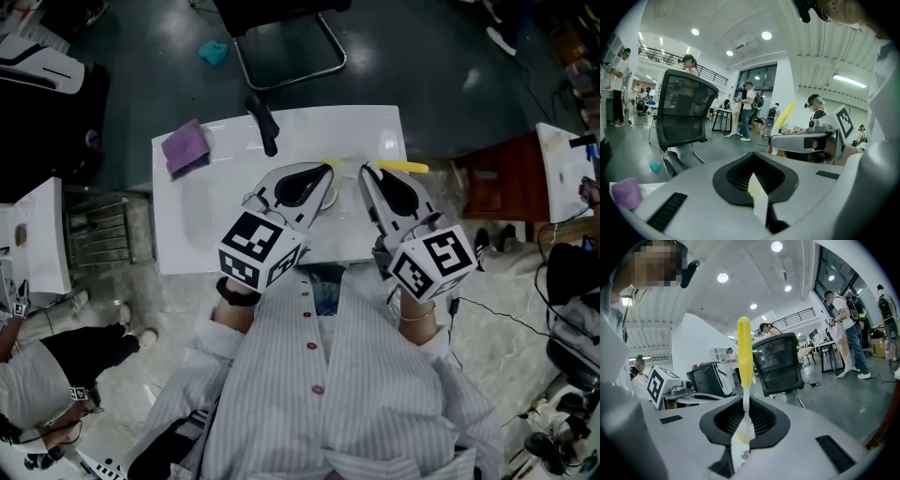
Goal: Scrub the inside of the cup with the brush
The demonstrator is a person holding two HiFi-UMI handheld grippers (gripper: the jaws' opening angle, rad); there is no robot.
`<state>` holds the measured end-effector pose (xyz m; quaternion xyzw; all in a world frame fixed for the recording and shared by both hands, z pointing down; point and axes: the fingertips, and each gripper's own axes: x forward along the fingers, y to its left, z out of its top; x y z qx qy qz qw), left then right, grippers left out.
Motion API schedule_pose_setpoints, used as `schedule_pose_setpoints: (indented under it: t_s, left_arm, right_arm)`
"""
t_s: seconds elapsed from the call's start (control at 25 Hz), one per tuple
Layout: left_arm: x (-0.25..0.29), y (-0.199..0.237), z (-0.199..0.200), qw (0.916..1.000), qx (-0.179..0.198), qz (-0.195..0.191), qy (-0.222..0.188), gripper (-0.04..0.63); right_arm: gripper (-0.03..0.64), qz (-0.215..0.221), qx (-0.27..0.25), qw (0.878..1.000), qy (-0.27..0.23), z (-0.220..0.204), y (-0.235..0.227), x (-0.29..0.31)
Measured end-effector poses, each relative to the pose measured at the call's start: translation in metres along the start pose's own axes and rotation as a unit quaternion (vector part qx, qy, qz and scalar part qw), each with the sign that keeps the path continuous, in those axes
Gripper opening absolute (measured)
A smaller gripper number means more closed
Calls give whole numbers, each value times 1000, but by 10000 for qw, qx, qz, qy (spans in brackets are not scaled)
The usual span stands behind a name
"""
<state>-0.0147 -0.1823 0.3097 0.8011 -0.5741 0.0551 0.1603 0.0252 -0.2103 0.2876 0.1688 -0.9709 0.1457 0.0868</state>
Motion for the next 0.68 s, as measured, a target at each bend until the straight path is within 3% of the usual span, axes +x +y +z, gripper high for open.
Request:
schedule_pose_setpoints:
  t_s: [0.68]
  left_arm:
    - [4, 12, -4, 9999, 0, -67, 85, 9]
  right_arm:
    - [57, -60, 50, 9999, 130, -8, -2, 13]
